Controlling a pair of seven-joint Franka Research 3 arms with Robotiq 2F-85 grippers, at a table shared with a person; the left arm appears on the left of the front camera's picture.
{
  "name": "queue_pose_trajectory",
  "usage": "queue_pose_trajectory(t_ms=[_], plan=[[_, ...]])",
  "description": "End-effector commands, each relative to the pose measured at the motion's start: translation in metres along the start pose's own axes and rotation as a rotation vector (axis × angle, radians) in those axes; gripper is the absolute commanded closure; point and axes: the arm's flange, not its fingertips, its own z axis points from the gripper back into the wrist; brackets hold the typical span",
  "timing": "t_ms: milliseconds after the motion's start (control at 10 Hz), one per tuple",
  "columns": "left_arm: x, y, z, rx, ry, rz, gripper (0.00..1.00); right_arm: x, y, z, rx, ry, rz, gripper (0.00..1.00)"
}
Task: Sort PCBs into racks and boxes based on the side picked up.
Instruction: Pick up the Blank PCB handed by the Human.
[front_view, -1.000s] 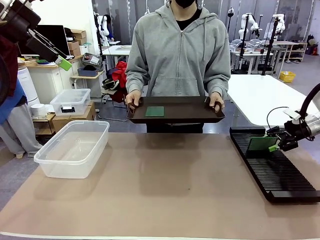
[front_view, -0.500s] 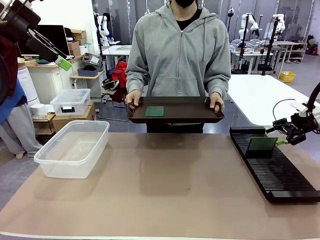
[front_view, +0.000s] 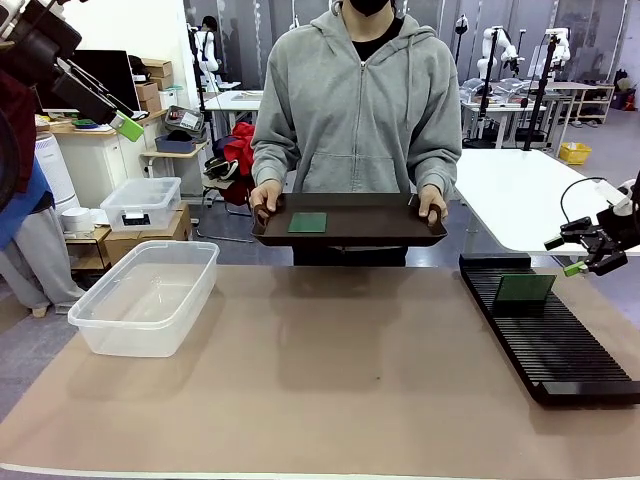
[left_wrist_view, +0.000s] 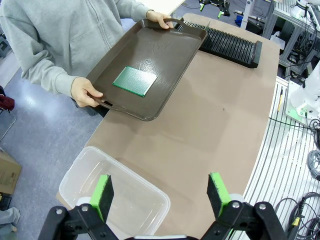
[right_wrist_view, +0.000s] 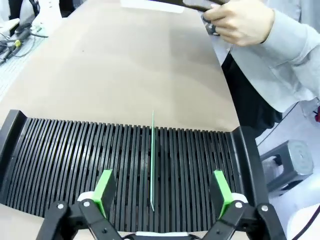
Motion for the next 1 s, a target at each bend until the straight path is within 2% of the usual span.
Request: queue_pose_trajectory(t_ms=[0,600,700,900], plan=[[-0.001,0.0,-0.001,0.003,-0.003,-0.002,0.0,-0.009,-0.003,-0.002,0.016,-0.016,-0.006,0.0],[-0.001,0.0,-0.001,0.003,-0.003,-0.002,0.0,-0.012,0.001,-0.006,0.009,-0.007,-0.016,0.0],[-0.001,0.0,-0.001,0.003,-0.003,-0.002,0.0,0.009,0.004,-0.006,-0.049,-0.002,0.03,0.0],[-0.001,0.0,-0.001,0.003,-0.003,-0.002,0.0,0.057,0.008,0.006,-0.021,-0.018,0.03,0.0]])
